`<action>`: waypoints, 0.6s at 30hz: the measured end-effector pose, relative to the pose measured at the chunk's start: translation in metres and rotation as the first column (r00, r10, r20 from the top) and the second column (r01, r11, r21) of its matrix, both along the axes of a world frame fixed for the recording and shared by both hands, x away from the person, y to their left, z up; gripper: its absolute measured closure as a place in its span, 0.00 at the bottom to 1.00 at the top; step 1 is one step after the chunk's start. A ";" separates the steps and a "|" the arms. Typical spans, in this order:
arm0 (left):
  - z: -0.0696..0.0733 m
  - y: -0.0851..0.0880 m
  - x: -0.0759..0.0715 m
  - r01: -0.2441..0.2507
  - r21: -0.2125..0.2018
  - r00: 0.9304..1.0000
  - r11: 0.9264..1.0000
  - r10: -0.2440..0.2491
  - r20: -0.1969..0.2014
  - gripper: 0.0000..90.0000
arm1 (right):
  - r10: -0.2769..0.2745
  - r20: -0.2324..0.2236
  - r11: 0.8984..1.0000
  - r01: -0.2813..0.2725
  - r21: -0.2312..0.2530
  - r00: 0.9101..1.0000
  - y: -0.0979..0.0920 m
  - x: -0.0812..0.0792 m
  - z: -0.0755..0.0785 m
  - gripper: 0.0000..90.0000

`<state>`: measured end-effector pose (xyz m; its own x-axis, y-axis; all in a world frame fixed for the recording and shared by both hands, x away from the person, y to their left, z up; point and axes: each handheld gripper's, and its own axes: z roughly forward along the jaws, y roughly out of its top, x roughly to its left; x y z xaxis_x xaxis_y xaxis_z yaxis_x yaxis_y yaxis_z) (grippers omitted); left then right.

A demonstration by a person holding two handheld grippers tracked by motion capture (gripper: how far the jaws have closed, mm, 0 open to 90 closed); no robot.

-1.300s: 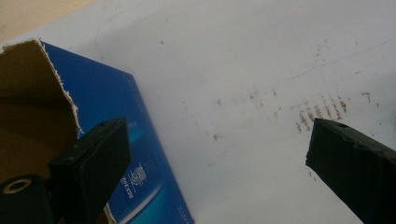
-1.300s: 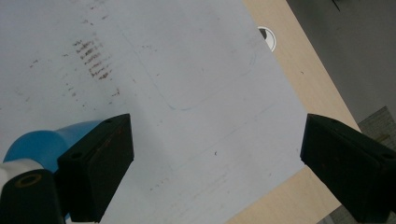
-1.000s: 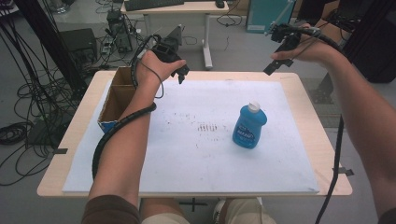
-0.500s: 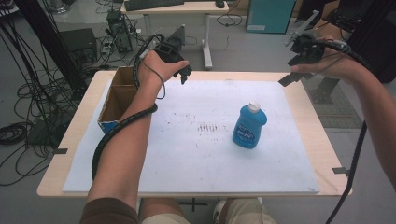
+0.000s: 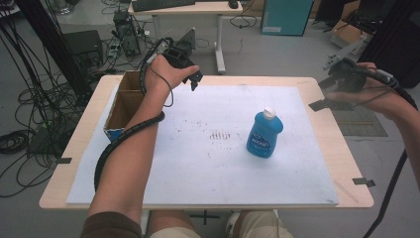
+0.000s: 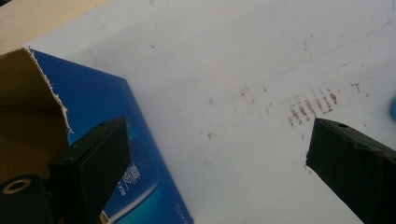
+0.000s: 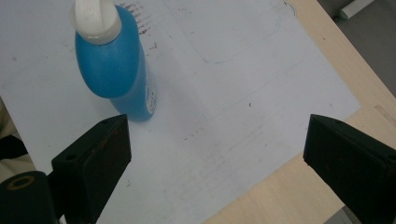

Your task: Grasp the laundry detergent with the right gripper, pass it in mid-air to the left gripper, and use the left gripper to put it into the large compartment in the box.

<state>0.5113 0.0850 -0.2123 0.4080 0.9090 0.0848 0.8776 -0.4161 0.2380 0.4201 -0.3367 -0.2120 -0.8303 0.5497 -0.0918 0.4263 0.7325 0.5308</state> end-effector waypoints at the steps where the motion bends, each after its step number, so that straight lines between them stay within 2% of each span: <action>1: 0.000 0.000 0.000 0.001 -0.002 1.000 1.000 -0.001 0.001 0.07 | 0.000 0.000 1.000 0.000 0.000 1.000 0.000 0.000 0.000 0.08; 5: -0.002 0.001 -0.001 0.006 -0.003 1.000 1.000 -0.006 -0.003 0.07 | -0.007 0.003 0.999 0.007 0.034 1.000 -0.004 -0.012 -0.015 0.08; 6: -0.004 0.001 -0.001 0.002 -0.006 1.000 1.000 -0.002 -0.001 0.07 | 0.002 0.003 0.999 -0.002 0.044 1.000 -0.004 -0.016 -0.025 0.08; 7: -0.004 0.001 -0.001 0.002 -0.006 1.000 1.000 -0.002 -0.001 0.07 | 0.002 0.003 0.999 -0.002 0.044 1.000 -0.004 -0.016 -0.025 0.08; 11: -0.006 0.002 0.000 0.010 -0.004 1.000 1.000 -0.010 -0.006 0.07 | 0.011 -0.011 0.997 -0.010 0.074 1.000 0.002 -0.028 -0.054 0.06; 13: -0.007 0.003 -0.001 0.010 -0.006 1.000 1.000 -0.010 -0.009 0.07 | 0.011 -0.011 0.997 -0.010 0.078 1.000 0.004 -0.030 -0.060 0.06; 14: -0.008 0.004 0.000 0.011 -0.005 1.000 1.000 -0.011 -0.006 0.07 | 0.014 -0.013 0.997 -0.013 0.080 1.000 0.007 -0.034 -0.071 0.05; 15: -0.008 0.004 0.000 0.011 -0.005 1.000 1.000 -0.011 -0.006 0.07 | 0.014 -0.013 0.997 -0.013 0.080 1.000 0.007 -0.034 -0.071 0.05; 18: -0.010 0.005 -0.001 0.011 -0.006 1.000 1.000 -0.011 -0.006 0.07 | 0.009 -0.009 0.994 -0.007 0.108 1.000 0.013 -0.039 -0.087 0.05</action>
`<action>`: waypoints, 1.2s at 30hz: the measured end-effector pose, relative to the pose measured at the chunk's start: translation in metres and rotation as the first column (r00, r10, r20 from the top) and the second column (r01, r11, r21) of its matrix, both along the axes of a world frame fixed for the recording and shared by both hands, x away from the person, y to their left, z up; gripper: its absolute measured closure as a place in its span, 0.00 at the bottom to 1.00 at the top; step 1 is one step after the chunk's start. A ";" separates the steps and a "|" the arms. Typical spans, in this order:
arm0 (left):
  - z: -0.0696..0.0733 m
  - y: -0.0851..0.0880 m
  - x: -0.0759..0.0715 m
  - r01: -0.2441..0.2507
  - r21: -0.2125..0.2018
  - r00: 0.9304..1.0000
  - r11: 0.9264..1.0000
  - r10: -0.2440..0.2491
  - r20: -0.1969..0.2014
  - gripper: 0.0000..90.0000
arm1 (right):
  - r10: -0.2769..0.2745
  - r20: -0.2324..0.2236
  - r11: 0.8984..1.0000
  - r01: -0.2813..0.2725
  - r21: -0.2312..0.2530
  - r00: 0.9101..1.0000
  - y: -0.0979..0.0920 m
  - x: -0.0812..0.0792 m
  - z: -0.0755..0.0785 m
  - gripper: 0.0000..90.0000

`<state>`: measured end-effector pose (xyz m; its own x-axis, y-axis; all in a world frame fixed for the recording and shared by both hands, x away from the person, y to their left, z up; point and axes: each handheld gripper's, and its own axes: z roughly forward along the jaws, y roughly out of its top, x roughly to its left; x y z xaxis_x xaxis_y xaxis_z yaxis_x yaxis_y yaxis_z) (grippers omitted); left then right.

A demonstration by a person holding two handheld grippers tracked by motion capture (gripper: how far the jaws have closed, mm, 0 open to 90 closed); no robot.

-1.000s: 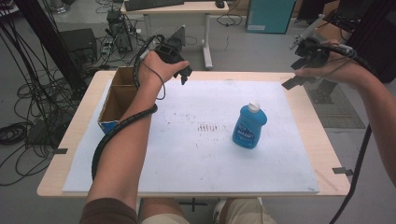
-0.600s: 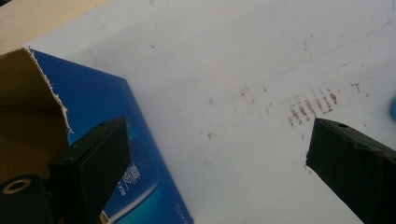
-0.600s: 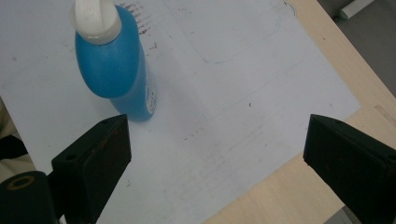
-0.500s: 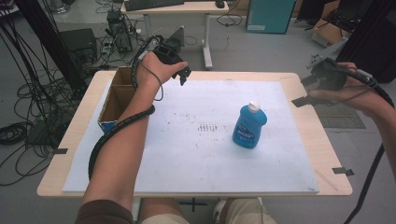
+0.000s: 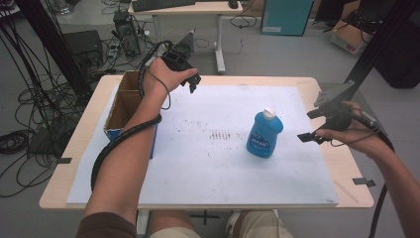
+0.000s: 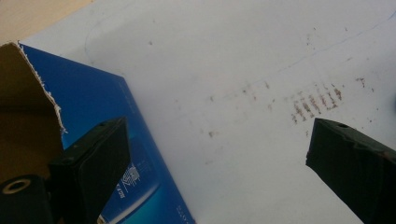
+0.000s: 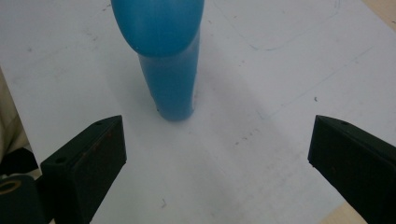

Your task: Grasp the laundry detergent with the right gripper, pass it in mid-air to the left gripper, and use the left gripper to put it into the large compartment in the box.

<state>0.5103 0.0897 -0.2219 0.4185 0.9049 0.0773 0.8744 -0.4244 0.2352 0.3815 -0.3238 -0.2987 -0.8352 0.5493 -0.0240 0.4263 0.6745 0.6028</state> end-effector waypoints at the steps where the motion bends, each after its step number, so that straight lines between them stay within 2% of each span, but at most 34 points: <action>1: -0.001 0.000 0.000 0.002 0.000 1.000 1.000 -0.002 0.004 0.07 | -0.002 0.002 1.000 0.002 0.012 1.000 0.002 -0.001 -0.005 0.05; 2: -0.001 0.000 -0.001 0.005 0.001 1.000 1.000 -0.005 -0.003 0.07 | -0.008 0.007 0.999 0.007 0.032 1.000 0.007 -0.003 -0.014 0.05; 3: -0.001 0.000 -0.001 0.005 0.001 1.000 1.000 -0.005 -0.003 0.07 | -0.008 0.007 0.999 0.007 0.032 1.000 0.007 -0.003 -0.014 0.05; 5: -0.002 -0.001 -0.001 0.008 0.000 1.000 1.000 -0.008 0.002 0.07 | -0.002 0.015 0.999 0.001 0.045 1.000 0.012 -0.004 -0.023 0.04; 6: -0.002 -0.001 -0.002 0.012 0.002 1.000 1.000 -0.012 -0.001 0.07 | -0.004 0.019 0.997 0.003 0.071 1.000 0.017 -0.005 -0.030 0.04; 7: -0.002 -0.001 -0.002 0.012 0.002 1.000 1.000 -0.012 -0.001 0.07 | -0.004 0.019 0.997 0.003 0.071 1.000 0.017 -0.005 -0.030 0.04; 8: -0.002 -0.001 -0.002 0.013 0.001 1.000 1.000 -0.013 0.000 0.07 | -0.005 0.033 0.997 0.003 0.081 0.999 0.022 -0.005 -0.038 0.04; 13: -0.003 -0.001 -0.002 0.014 0.000 1.000 1.000 -0.014 -0.002 0.07 | -0.012 0.059 0.995 0.006 0.099 0.998 0.031 -0.004 -0.048 0.04; 14: -0.004 -0.001 -0.002 0.013 0.002 1.000 1.000 -0.013 0.000 0.07 | -0.021 0.065 0.992 0.012 0.129 0.998 0.035 -0.004 -0.053 0.04; 21: -0.006 -0.004 -0.001 0.017 0.003 1.000 1.000 -0.017 -0.010 0.07 | -0.020 0.084 0.986 0.006 0.170 0.996 0.054 0.001 -0.070 0.04; 25: -0.006 -0.005 -0.001 0.023 0.004 1.000 1.000 -0.023 -0.010 0.07 | -0.023 0.095 0.982 0.005 0.186 0.995 0.059 0.003 -0.073 0.04; 30: -0.007 -0.008 0.000 0.025 0.005 1.000 1.000 -0.025 -0.009 0.07 | -0.034 0.104 0.974 0.009 0.227 0.994 0.064 0.006 -0.077 0.04; 36: -0.009 -0.010 0.000 0.030 0.007 0.999 1.000 -0.030 -0.012 0.07 | -0.033 0.104 0.973 0.009 0.231 0.994 0.066 0.006 -0.080 0.04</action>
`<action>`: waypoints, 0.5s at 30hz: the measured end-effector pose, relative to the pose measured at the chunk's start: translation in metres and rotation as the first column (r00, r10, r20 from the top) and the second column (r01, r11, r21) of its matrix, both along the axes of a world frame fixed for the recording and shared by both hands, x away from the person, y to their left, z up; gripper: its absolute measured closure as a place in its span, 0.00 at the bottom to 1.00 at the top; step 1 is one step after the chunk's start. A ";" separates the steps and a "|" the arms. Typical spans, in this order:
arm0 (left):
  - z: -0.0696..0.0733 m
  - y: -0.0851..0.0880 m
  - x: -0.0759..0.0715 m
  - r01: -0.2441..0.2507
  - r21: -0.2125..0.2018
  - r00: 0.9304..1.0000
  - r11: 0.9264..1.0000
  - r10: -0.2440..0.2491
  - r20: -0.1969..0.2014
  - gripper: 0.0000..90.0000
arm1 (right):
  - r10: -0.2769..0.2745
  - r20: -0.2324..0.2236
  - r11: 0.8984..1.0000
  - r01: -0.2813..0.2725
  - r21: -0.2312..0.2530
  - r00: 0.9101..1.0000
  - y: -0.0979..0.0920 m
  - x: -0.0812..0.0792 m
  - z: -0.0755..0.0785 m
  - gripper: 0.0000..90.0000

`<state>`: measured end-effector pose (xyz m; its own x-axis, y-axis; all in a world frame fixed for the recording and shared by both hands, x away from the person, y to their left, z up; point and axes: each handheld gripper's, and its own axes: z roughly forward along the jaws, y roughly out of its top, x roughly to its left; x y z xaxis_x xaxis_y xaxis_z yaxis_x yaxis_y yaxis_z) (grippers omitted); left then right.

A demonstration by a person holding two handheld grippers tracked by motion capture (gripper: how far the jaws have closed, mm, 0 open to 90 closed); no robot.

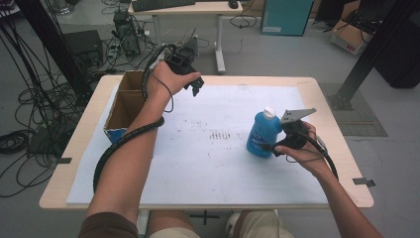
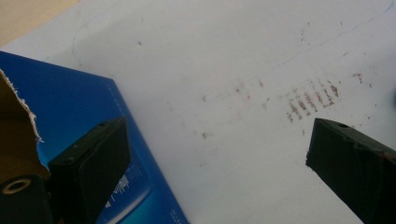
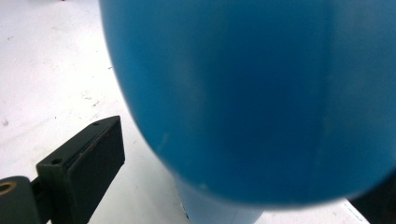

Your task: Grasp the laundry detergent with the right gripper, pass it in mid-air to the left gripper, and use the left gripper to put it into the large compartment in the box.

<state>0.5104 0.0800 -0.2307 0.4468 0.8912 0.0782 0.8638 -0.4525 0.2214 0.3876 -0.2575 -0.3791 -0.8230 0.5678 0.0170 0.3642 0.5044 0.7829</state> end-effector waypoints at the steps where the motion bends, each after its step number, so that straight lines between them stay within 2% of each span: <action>1: 0.000 0.000 0.000 0.000 0.000 1.000 1.000 0.000 0.001 0.07 | 0.000 0.002 1.000 0.000 0.003 1.000 0.000 0.000 0.000 0.03; 15: 0.000 -0.002 0.001 0.007 0.000 1.000 1.000 -0.007 0.001 0.07 | 0.007 0.007 1.000 -0.007 0.021 1.000 0.004 0.000 -0.003 0.03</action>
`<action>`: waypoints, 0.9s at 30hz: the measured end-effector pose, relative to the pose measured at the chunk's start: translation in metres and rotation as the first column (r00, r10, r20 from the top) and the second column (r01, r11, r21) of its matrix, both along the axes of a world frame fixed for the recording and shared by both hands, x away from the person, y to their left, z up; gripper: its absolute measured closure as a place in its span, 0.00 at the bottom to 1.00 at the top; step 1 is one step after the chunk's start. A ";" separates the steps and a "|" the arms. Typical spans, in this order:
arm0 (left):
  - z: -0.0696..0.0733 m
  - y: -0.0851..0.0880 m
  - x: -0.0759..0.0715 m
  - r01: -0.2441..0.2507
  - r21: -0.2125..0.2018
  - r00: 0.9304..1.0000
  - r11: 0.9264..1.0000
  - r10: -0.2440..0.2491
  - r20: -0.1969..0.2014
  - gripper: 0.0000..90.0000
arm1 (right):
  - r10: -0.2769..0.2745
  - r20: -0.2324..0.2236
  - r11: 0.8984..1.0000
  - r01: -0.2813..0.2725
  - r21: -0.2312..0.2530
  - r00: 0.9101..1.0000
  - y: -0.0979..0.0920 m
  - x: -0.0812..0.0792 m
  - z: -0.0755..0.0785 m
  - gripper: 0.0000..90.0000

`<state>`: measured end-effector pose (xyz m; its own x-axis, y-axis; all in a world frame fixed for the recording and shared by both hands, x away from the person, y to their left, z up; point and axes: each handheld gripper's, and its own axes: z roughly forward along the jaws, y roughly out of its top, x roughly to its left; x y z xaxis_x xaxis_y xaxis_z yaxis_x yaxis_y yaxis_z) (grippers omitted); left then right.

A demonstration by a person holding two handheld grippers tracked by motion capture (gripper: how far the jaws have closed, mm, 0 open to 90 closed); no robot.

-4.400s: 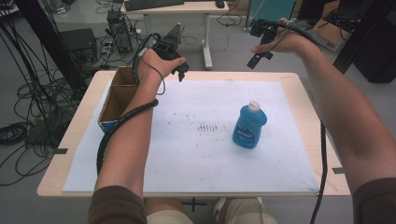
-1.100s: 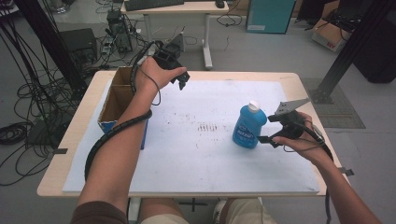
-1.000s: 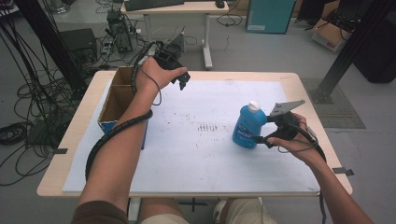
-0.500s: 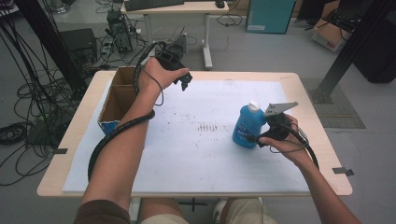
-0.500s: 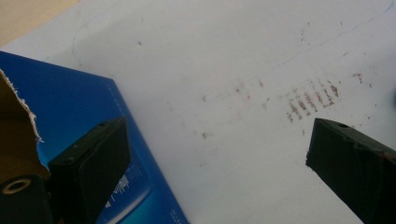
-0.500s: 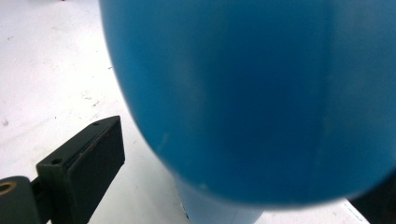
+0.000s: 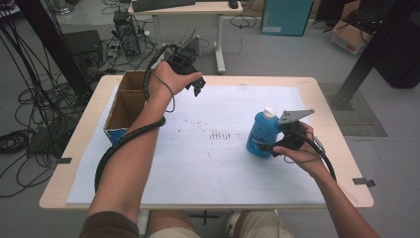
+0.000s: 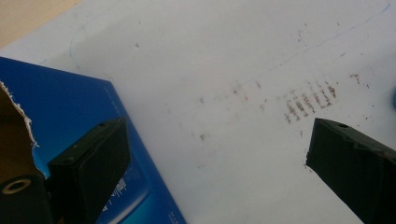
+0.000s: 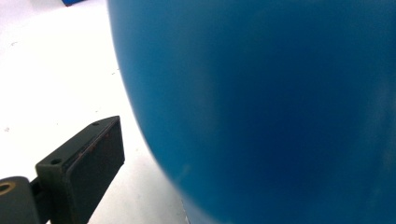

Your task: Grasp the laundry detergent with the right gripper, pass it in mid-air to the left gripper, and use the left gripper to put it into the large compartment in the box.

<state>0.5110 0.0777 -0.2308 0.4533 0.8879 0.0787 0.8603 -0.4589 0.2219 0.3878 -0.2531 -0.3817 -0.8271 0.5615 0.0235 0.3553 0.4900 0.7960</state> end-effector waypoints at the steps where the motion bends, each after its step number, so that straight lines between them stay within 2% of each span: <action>1: 0.000 0.000 0.000 0.000 0.000 1.000 1.000 0.000 0.000 0.07 | 0.004 0.007 1.000 -0.004 0.001 1.000 0.000 0.001 0.000 0.03; 27: 0.001 -0.001 0.000 0.002 0.002 1.000 1.000 -0.002 0.001 0.07 | 0.010 0.032 1.000 -0.010 0.017 0.999 0.000 0.000 -0.004 0.03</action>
